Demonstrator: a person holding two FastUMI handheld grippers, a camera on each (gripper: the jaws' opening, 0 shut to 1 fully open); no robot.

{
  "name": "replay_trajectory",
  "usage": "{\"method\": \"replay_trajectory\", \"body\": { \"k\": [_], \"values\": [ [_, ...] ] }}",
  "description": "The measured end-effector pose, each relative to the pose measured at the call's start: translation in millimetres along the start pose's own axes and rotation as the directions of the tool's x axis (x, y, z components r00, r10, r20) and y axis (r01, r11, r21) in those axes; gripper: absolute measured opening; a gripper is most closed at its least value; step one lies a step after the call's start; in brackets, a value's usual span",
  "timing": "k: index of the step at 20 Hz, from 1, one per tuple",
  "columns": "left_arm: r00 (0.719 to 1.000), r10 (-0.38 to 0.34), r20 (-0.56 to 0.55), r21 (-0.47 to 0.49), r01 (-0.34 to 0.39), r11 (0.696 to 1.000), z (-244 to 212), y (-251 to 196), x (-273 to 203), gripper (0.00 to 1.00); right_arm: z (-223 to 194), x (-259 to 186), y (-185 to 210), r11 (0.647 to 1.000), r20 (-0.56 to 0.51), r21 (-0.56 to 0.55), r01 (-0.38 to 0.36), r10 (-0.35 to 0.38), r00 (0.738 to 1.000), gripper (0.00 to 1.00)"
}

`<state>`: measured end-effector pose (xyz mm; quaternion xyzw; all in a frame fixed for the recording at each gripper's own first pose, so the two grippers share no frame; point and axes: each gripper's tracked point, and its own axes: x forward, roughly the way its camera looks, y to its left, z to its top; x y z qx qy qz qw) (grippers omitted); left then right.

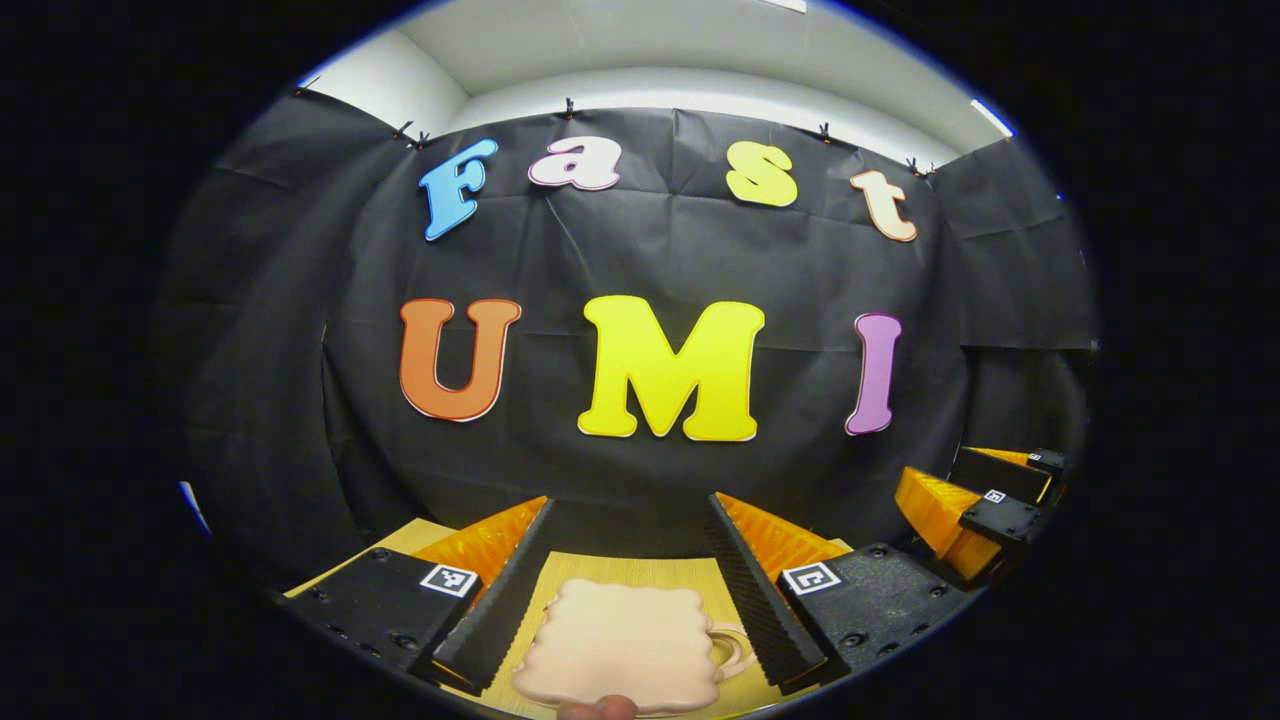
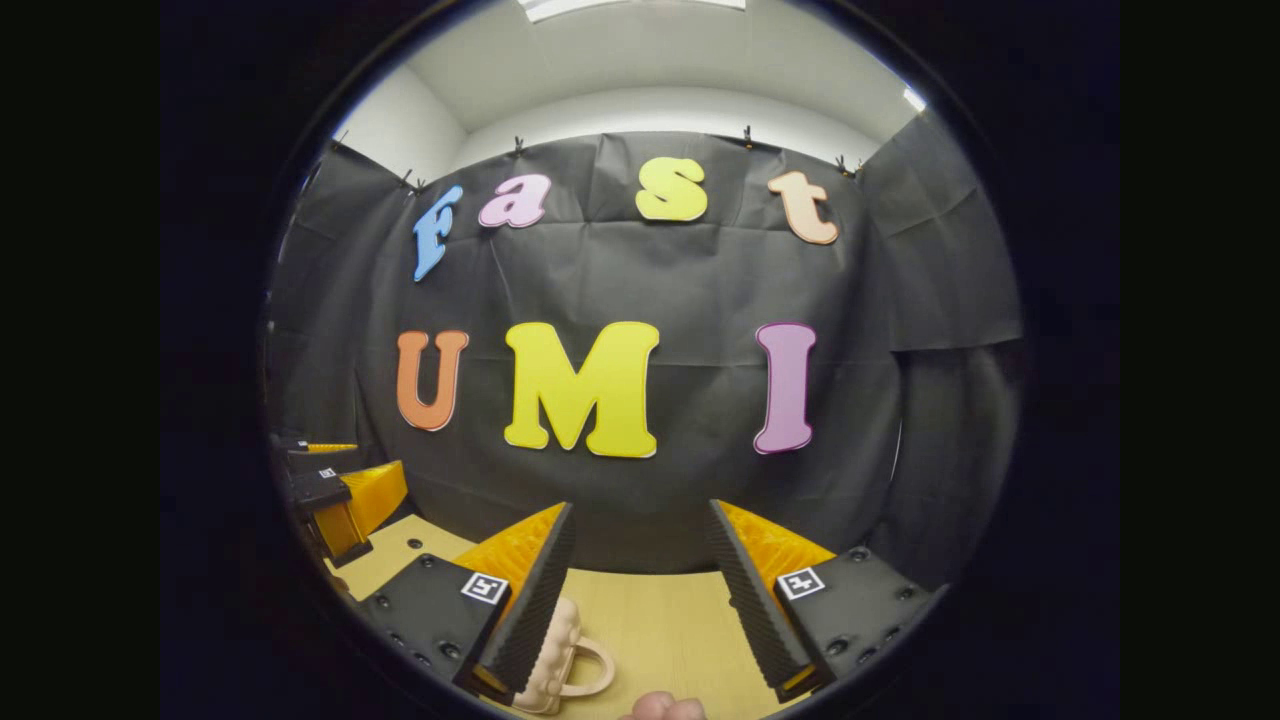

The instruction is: First open the suitcase, pack the skin care products into it, and then close the suitcase.

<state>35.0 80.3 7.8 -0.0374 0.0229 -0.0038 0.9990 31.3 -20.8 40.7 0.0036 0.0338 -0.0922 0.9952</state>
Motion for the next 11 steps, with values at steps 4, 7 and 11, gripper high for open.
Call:
{"method": "replay_trajectory", "body": {
  "k": [4, 7, 11],
  "values": [
    [1.000, -0.011, -0.002, 0.004, 0.011, 1.000, -1.9, -6.6, 2.0, 0.95, -6.3, -0.3, -4.6, 1.000, -0.014, -0.006, 0.026, -0.026, 1.000, 0.79],
    [1.000, -0.018, -0.010, 0.005, 0.018, 1.000, -3.4, -10.2, 0.8, 0.95, -10.1, 0.2, -12.0, 0.999, -0.017, 0.006, 0.050, -0.050, 0.999, 0.77],
    [1.000, 0.001, -0.021, -0.002, -0.001, 1.000, -7.8, -7.2, -0.5, 0.95, -14.3, 5.0, -9.3, 0.999, -0.026, 0.019, 0.027, -0.026, 0.999, 0.79]
  ]
}}
